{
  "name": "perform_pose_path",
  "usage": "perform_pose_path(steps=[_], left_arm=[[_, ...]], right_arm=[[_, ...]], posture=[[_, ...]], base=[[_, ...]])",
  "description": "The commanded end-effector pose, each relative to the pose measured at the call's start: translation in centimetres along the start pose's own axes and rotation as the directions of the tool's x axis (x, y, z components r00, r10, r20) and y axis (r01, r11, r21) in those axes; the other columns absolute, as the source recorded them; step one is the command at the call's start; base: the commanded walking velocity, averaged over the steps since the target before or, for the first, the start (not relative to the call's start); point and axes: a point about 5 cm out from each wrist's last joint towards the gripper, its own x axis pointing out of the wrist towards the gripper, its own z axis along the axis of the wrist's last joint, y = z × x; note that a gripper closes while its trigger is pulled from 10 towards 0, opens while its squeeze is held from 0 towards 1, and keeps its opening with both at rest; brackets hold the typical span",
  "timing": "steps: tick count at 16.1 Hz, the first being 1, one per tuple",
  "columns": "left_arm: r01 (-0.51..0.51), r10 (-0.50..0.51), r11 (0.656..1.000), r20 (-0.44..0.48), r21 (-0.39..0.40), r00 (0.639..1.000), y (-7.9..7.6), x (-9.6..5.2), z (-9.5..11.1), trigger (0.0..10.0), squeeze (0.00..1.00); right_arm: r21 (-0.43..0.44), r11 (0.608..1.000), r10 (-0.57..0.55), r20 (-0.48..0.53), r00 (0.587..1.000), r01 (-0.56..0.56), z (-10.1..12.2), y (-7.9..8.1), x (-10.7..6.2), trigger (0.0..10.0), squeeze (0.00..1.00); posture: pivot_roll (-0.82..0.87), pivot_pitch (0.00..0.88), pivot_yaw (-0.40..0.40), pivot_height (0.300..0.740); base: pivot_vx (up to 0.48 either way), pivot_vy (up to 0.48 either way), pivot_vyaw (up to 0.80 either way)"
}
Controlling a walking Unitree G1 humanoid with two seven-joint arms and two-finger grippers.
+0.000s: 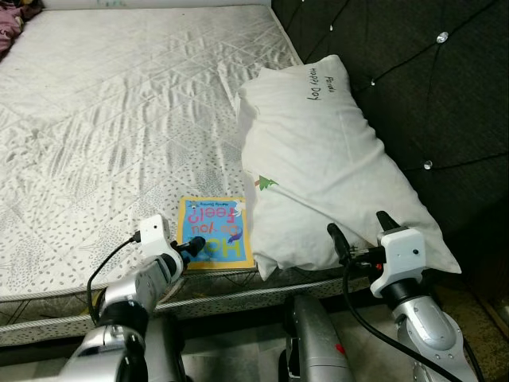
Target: Clean up the room
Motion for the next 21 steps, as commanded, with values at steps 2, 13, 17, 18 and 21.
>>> perform_pose_path(steps=[2,13,17,18,21], left_arm=[[-0.028,0.027,0.998,0.024,0.052,0.999,-0.2,-0.8,-0.4,10.0,1.0],[0.04,-0.069,0.967,0.105,0.251,0.992,-3.4,-7.4,-2.2,10.0,1.0],[0.164,-0.163,0.964,-0.024,0.209,0.986,-5.3,-5.2,-2.7,10.0,1.0],[0.181,-0.174,0.961,-0.048,0.209,0.983,-5.6,-4.7,-2.9,10.0,1.0],[0.205,-0.188,0.959,-0.1,0.194,0.977,-5.6,-3.5,-3.7,10.0,1.0]], right_arm=[[-0.009,1.0,-0.001,0.003,1.0,0.001,-0.1,0.0,0.1,10.0,0.0],[0.015,1.0,0.016,0.025,1.0,-0.016,-0.2,0.8,1.3,10.0,0.0],[0.02,1.0,-0.004,0.034,0.999,0.004,-0.1,0.8,1.4,10.0,0.0],[0.02,1.0,-0.009,0.038,0.999,0.008,0.0,0.7,1.3,10.0,0.0],[0.018,1.0,-0.005,0.051,0.999,0.005,0.5,0.8,1.3,10.0,0.0]], posture=[[-0.1,0.089,-0.025,0.559],[-0.04,0.072,-0.021,0.559],[-0.06,0.073,-0.008,0.559],[-0.06,0.075,-0.008,0.559],[-0.08,0.085,-0.017,0.559]], base=[[0.0,0.0,0.0],[0.0,0.0,0.0],[0.0,0.0,0.0],[0.0,0.0,0.0],[0.0,0.0,0.0]])
